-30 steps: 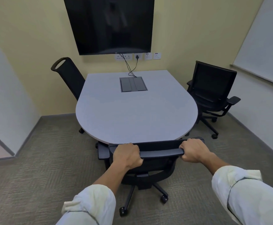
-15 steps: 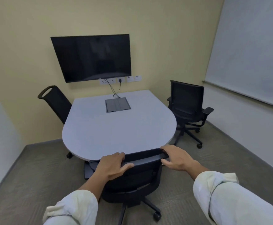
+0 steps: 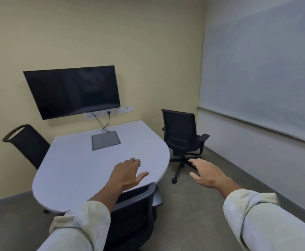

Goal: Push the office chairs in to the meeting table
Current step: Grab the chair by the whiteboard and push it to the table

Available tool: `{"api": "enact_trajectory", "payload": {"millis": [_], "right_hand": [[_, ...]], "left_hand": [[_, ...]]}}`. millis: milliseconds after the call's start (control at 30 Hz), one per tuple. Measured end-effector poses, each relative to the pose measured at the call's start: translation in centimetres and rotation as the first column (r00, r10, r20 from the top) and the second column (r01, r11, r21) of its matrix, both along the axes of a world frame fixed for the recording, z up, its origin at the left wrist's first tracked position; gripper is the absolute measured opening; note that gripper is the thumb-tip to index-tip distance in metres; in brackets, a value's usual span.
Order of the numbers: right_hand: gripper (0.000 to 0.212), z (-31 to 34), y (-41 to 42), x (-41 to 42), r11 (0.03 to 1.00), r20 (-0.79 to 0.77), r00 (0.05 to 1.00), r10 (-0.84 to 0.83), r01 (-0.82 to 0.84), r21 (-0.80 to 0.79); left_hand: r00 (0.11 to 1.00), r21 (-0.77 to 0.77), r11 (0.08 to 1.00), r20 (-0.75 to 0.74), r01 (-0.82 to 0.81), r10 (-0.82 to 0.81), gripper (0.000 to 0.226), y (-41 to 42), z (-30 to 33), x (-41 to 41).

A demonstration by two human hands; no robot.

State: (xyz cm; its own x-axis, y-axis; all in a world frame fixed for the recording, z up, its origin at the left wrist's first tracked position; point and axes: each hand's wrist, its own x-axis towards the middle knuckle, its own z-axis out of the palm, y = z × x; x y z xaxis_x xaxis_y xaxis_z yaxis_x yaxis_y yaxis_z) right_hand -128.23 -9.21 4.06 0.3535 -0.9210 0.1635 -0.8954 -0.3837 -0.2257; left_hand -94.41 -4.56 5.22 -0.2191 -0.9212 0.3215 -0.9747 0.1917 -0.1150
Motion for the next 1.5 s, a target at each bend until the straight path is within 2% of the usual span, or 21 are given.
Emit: {"api": "enact_trajectory", "payload": {"millis": [133,367,667,1067,1333,1500], "right_hand": [[0.06,1.0,-3.1,-6.6,0.998,-0.016,0.998,-0.055,0.055,-0.018],[0.063,3.2,-9.2,-14.4,0.99,-0.055,0.991,-0.124,0.119,-0.079],[0.064,2.7,-19.9,-10.8,0.992,-0.006,0.999,-0.041,0.04,-0.119],[0.067,2.8,-38.0,-5.8,0.976,0.02,0.991,-0.134,0.136,-0.17],[0.07,1.3,-49.5,-6.8,0.973,0.089,0.98,-0.178,0.189,-0.134],[0.067,0.9,-58.2,-10.0,0.977,0.021,0.989,-0.147,0.148,-0.151]], "left_hand": [[0.996,-0.022,0.998,0.069,0.051,-0.049,0.061,-4.9,0.9,-5.7],[0.999,-0.096,0.995,0.035,0.018,-0.015,0.067,-13.1,2.6,-13.5],[1.0,-0.096,0.995,0.027,-0.006,0.009,0.071,-23.7,3.7,-15.2],[1.0,-0.089,0.996,-0.018,0.005,-0.006,0.067,-40.8,5.1,-10.8],[0.999,-0.067,0.997,-0.027,0.032,-0.034,0.066,-52.4,3.6,-12.5],[0.998,-0.051,0.998,-0.054,0.024,-0.026,0.065,-60.1,2.2,-14.5]]}}
